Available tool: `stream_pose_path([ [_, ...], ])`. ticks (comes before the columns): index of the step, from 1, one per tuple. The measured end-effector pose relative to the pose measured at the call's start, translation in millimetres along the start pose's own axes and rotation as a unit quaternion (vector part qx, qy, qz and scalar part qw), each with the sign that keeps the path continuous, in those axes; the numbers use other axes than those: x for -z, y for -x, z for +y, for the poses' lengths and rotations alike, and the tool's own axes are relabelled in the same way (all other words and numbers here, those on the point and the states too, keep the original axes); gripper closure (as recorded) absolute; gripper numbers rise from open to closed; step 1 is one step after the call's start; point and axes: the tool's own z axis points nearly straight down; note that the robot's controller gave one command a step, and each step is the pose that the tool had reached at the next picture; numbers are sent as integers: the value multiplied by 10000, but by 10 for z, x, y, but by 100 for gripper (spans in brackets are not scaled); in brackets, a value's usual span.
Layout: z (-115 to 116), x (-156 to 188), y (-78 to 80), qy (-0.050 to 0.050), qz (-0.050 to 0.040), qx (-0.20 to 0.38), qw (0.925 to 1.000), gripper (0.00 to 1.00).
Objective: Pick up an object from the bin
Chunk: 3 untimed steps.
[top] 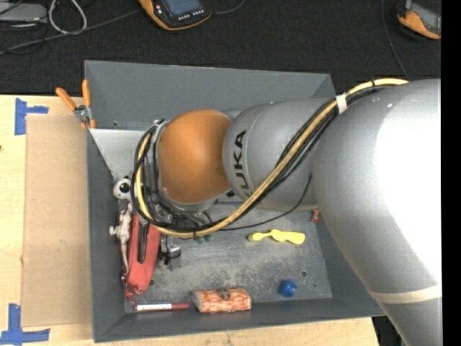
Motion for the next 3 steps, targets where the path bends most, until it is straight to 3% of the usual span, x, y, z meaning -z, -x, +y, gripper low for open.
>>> stream_pose_path([
  [1,-35,-161,-24,-10,-73,1333,9910,0],
  [2,-408,-173,89,-10,-74,2900,9570,0],
  [3,109,-174,-237,-123,-91,3538,9352,0],
])
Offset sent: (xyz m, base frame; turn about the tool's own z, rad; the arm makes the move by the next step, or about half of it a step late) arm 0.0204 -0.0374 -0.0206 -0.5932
